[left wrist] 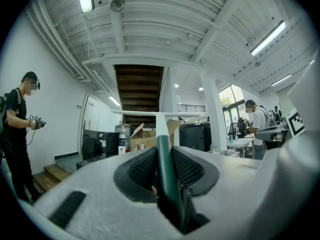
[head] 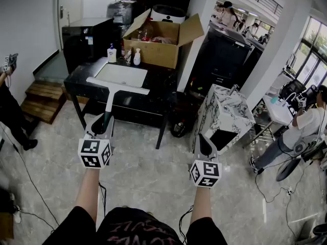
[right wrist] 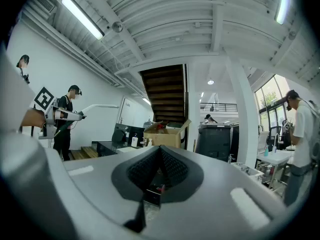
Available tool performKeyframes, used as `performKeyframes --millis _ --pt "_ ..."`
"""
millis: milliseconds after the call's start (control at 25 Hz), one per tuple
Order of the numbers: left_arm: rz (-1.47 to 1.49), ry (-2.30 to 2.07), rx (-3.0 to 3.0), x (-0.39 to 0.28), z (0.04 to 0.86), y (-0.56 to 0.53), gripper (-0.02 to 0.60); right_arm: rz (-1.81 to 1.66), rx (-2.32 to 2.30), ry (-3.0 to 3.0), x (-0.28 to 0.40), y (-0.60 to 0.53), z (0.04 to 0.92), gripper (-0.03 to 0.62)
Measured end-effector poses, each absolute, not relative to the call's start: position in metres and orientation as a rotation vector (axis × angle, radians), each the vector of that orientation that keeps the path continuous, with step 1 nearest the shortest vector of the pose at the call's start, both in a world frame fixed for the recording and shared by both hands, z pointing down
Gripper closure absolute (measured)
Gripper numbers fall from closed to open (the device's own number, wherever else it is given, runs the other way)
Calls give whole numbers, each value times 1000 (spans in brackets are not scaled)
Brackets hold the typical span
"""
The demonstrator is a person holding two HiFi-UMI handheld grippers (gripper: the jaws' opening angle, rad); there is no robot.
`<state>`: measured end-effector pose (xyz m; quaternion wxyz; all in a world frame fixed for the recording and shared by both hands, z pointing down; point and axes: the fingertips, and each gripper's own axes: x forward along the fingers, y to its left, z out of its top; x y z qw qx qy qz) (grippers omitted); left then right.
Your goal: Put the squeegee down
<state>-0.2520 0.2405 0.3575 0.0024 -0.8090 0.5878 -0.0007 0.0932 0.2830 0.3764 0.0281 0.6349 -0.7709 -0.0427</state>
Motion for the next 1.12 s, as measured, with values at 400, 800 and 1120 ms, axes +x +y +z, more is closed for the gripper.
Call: performKeyframes --millis 400,800,1120 --pt "-17 1822 -2557 -243 360 247 485 -114 1954 -2385 94 291 377 592" --pt "-18 1813 -2580 -254 361 246 485 -95 1940 -2414 77 289 368 592" --pt "-17 1775 -2610 -268 368 237 485 -123 1946 -2393 54 286 370 592"
